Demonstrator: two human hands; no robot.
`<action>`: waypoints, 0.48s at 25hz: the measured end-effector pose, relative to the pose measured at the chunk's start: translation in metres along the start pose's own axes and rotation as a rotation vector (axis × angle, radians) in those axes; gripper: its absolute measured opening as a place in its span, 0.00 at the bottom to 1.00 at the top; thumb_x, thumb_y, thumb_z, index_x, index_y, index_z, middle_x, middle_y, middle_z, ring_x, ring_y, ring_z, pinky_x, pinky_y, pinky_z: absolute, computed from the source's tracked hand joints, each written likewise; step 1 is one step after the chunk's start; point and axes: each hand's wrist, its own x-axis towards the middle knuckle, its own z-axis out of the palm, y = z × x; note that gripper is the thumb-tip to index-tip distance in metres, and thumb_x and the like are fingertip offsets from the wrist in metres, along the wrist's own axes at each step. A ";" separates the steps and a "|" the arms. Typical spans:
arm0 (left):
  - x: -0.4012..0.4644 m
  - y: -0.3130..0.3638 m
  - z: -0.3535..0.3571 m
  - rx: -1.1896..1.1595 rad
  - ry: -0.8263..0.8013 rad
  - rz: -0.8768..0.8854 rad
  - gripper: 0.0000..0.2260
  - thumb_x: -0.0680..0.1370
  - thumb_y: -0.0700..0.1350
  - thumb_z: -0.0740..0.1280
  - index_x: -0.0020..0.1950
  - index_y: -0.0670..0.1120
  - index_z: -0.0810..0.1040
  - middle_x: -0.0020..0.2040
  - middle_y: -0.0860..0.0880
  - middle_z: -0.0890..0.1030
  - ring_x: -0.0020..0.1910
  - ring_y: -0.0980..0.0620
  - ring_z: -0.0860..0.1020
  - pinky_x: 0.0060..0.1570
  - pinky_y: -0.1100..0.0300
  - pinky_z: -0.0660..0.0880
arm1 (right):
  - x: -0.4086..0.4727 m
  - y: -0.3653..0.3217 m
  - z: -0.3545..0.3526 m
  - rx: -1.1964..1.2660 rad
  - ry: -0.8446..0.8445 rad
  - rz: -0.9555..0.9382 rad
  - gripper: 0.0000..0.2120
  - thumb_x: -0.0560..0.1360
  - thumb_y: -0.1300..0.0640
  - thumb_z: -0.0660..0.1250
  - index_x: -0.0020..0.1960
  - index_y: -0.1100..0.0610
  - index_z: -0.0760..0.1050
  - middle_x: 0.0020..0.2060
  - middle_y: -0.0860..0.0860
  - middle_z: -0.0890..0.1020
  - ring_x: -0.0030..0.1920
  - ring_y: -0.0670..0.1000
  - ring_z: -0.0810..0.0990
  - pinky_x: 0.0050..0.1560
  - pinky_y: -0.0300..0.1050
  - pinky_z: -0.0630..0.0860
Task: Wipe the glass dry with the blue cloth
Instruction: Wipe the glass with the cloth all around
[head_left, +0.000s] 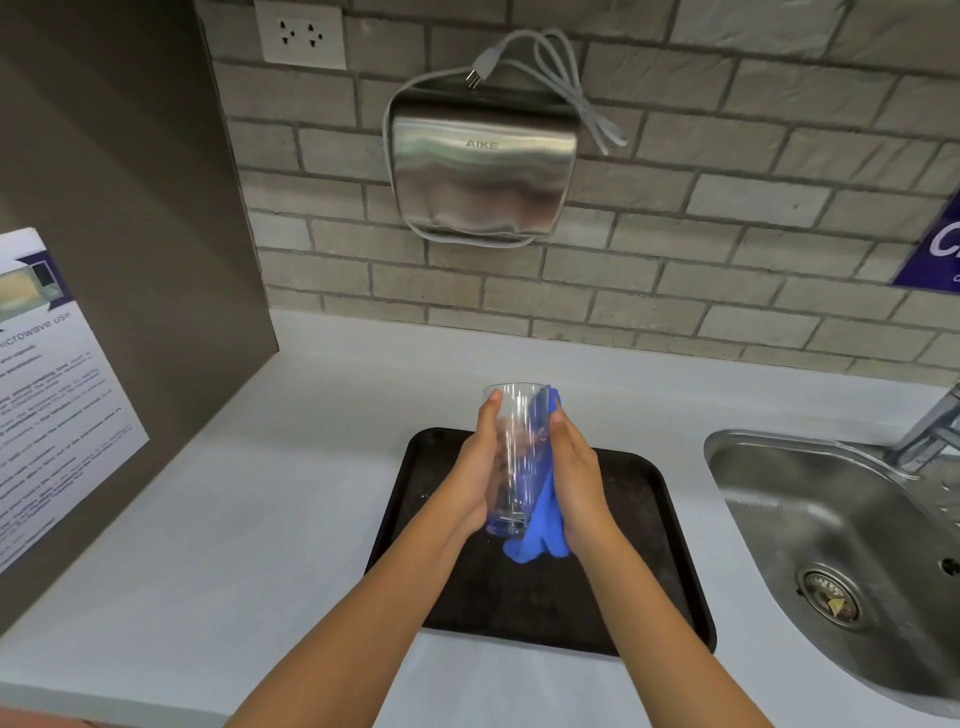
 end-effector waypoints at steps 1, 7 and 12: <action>0.001 0.002 0.003 0.002 0.000 0.013 0.30 0.79 0.67 0.56 0.61 0.44 0.83 0.58 0.39 0.85 0.60 0.41 0.82 0.65 0.45 0.76 | -0.001 -0.001 -0.003 0.051 -0.006 0.062 0.18 0.79 0.43 0.61 0.57 0.54 0.81 0.50 0.55 0.86 0.49 0.53 0.85 0.56 0.50 0.80; 0.003 -0.003 0.018 0.197 0.298 0.188 0.27 0.81 0.63 0.56 0.59 0.42 0.81 0.53 0.40 0.85 0.53 0.42 0.84 0.56 0.48 0.80 | 0.003 0.001 -0.011 0.005 0.043 0.051 0.15 0.80 0.46 0.61 0.54 0.54 0.81 0.44 0.52 0.86 0.40 0.48 0.86 0.41 0.41 0.81; -0.007 -0.028 0.027 0.545 0.331 0.387 0.21 0.83 0.57 0.57 0.72 0.49 0.69 0.53 0.49 0.81 0.50 0.52 0.80 0.41 0.65 0.73 | 0.005 0.016 -0.012 -0.159 0.114 -0.033 0.18 0.81 0.44 0.57 0.65 0.49 0.77 0.57 0.51 0.83 0.54 0.50 0.82 0.59 0.48 0.78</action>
